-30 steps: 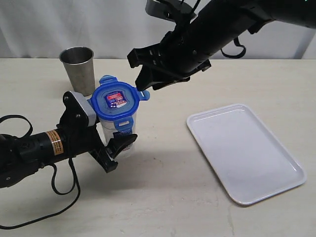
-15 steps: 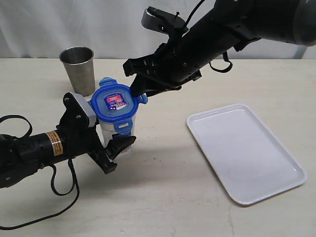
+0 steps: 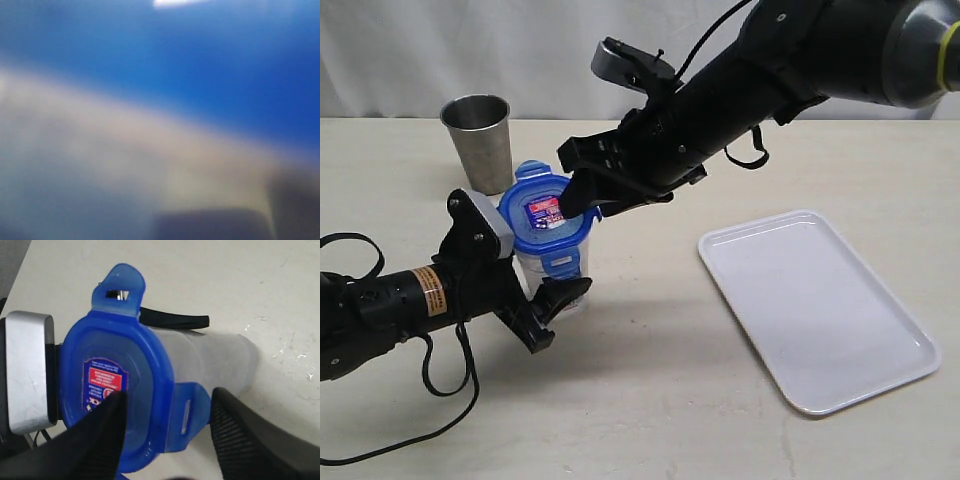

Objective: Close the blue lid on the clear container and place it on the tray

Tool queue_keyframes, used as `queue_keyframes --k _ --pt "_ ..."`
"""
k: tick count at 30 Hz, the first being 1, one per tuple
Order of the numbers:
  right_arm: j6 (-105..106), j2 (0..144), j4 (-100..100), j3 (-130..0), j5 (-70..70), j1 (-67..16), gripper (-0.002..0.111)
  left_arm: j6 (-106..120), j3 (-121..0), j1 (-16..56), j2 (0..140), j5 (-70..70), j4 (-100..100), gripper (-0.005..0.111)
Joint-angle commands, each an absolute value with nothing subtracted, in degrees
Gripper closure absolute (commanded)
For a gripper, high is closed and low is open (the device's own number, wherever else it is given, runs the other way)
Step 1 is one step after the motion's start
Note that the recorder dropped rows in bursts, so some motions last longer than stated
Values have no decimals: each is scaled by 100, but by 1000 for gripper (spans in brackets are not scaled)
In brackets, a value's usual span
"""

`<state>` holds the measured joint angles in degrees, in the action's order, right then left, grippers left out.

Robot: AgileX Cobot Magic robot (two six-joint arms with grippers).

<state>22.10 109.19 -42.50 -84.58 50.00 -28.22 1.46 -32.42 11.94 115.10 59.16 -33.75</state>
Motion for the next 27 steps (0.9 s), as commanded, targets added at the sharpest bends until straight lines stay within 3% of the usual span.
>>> queue_keyframes --k 1,9,20,27 --pt "2493 11198 -4471 -8429 5157 -2814 64 99 -3282 1190 11438 6412 -3385 107" --pt "2954 11539 -5032 -8429 5540 -2814 70 99 -3282 1190 11438 6412 -3385 107" --pt "3150 11711 -5028 -8606 5760 -2802 69 99 -3282 1190 11438 6415 -3385 107" --pt "3572 11711 -4971 -9030 5833 -2802 54 99 -3282 1190 11438 6415 -3385 107"
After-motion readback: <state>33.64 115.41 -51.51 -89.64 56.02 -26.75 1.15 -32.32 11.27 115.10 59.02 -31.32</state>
